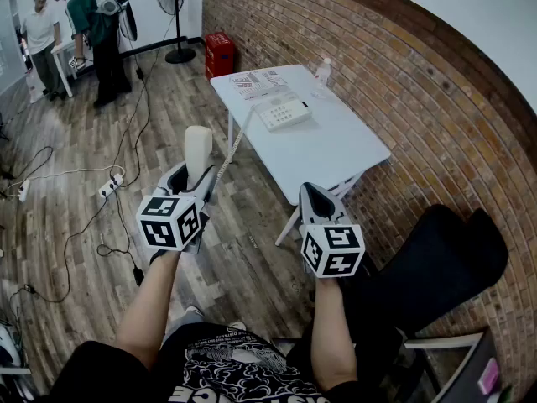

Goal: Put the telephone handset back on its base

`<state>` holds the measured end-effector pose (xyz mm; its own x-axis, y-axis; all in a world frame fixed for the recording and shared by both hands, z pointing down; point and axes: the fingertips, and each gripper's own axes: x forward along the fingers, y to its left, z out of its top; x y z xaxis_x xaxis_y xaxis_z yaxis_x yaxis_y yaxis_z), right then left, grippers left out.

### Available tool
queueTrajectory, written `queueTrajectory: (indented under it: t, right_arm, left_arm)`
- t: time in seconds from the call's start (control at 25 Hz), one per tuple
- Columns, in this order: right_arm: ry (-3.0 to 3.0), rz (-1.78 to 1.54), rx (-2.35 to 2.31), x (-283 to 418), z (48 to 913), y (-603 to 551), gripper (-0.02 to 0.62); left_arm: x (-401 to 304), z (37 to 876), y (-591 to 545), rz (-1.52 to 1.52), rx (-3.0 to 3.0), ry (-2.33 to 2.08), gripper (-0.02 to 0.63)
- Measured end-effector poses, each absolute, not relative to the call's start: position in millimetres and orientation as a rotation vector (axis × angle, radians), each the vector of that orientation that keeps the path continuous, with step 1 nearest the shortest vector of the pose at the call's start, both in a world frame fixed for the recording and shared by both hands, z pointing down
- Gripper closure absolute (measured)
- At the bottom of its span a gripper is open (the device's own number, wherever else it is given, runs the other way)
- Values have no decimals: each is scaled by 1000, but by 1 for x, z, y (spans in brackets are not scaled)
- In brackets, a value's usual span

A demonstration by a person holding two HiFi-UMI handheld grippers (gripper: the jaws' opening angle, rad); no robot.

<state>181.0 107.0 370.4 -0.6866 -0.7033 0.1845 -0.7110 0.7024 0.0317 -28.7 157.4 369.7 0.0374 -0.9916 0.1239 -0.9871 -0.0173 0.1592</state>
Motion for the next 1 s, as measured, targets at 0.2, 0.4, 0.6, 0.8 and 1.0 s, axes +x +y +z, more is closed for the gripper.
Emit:
queueTrajectory:
  t: [0.2,0.4,0.6,0.8,1.0]
  right_arm:
    - [-2736,86,1158,190,369,102,594]
    - [-2734,104,1149,191,375,97,595]
    - [-2737,106,1146,186,378,84,594]
    - [-2719,110,1160,172,383,63,595]
    - [-2686,119,1202,150,385,27,594]
  left_arm:
    - [-23,370,153,-19,2102,-2041,390]
    - [-20,375,150,-8,2096,-2038,390]
    - [-27,381,137,-2,2093,-2035,390]
    - [-43,387,111,-1,2099,-2013,390]
    - [-64,393,66,12,2126,-1961,390]
